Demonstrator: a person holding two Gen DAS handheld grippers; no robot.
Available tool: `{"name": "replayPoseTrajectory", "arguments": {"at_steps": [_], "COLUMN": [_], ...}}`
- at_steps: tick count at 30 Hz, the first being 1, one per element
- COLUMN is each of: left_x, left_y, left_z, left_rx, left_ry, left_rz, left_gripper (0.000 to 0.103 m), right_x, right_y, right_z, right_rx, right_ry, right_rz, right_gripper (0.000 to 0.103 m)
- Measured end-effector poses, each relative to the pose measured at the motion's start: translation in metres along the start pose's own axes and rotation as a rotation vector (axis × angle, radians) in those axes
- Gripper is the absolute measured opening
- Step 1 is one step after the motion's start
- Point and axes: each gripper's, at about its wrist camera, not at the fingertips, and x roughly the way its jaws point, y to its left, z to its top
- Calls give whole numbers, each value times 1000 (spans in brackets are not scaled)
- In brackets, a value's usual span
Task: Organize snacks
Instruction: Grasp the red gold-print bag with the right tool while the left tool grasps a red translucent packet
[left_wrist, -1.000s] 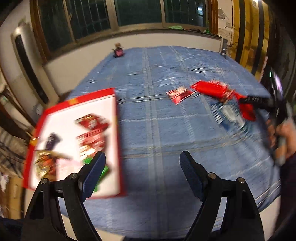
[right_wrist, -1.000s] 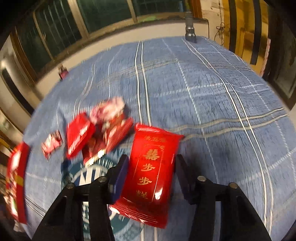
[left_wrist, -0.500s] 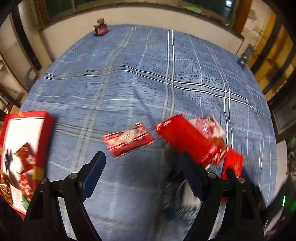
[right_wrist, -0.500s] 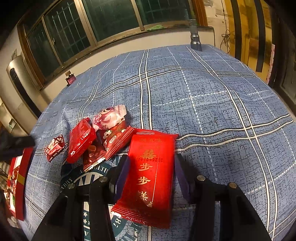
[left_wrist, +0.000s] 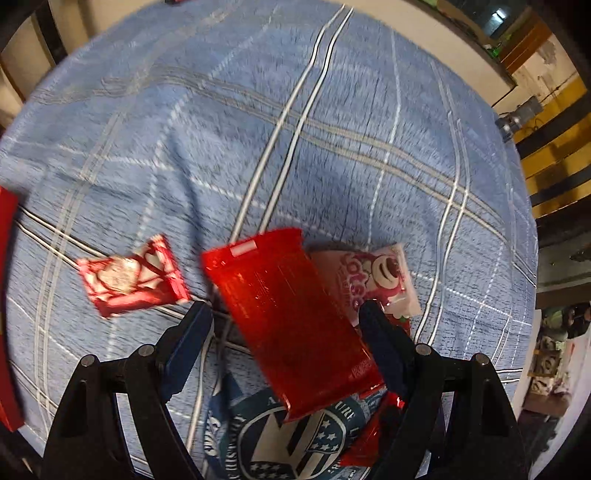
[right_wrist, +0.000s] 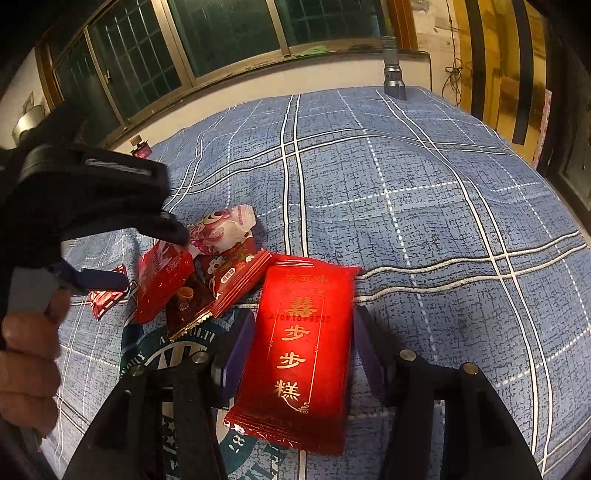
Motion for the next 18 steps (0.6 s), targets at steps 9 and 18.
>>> {"name": "replayPoseTrajectory", "arguments": {"at_steps": [9, 18], "left_x": [-2, -21], "left_y": [9, 52], "left_z": [-17, -65], "left_rx": [145, 344], "left_ry": [-43, -17], "left_rz": [30, 35], "left_gripper": [68, 54], "right_x": [-1, -1], "right_y": [2, 7], "right_z": [-3, -5], "right_rx": [-16, -48], "right_ry": [-8, -11], "right_rz": [-1, -25], "right_gripper": [61, 61]}}
